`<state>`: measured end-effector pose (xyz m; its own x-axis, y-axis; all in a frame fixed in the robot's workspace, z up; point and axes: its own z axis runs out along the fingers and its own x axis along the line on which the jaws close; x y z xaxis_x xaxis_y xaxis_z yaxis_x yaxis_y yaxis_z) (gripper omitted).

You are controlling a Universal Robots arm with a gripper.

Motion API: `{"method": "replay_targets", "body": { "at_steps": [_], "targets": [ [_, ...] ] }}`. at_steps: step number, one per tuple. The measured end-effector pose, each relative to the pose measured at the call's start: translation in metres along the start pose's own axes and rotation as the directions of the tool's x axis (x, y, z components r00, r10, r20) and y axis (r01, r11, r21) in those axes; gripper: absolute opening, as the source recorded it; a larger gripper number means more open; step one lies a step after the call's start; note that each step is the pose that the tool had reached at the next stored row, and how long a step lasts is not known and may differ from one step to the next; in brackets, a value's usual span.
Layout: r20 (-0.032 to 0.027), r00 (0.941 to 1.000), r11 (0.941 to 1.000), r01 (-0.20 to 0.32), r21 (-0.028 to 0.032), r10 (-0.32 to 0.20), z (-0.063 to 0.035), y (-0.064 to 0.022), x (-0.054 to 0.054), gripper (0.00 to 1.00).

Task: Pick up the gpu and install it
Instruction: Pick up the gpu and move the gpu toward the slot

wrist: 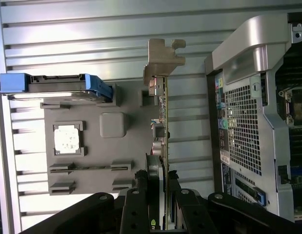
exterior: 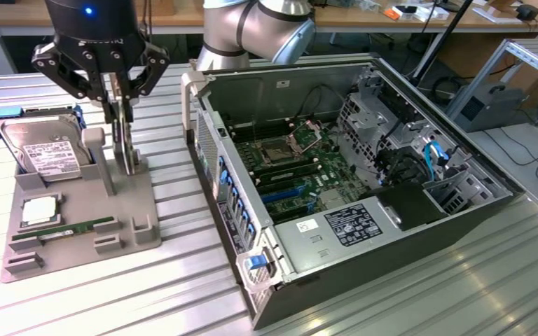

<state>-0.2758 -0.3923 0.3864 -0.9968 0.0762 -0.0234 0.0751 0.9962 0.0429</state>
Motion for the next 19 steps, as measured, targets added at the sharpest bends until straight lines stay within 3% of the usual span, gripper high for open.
{"method": "replay_targets", "body": {
  "at_steps": [19],
  "targets": [
    [0.0, 1.0, 1.0, 0.0, 0.0, 0.0, -0.0117, 0.0005, 0.0, 0.27]
  ]
}}
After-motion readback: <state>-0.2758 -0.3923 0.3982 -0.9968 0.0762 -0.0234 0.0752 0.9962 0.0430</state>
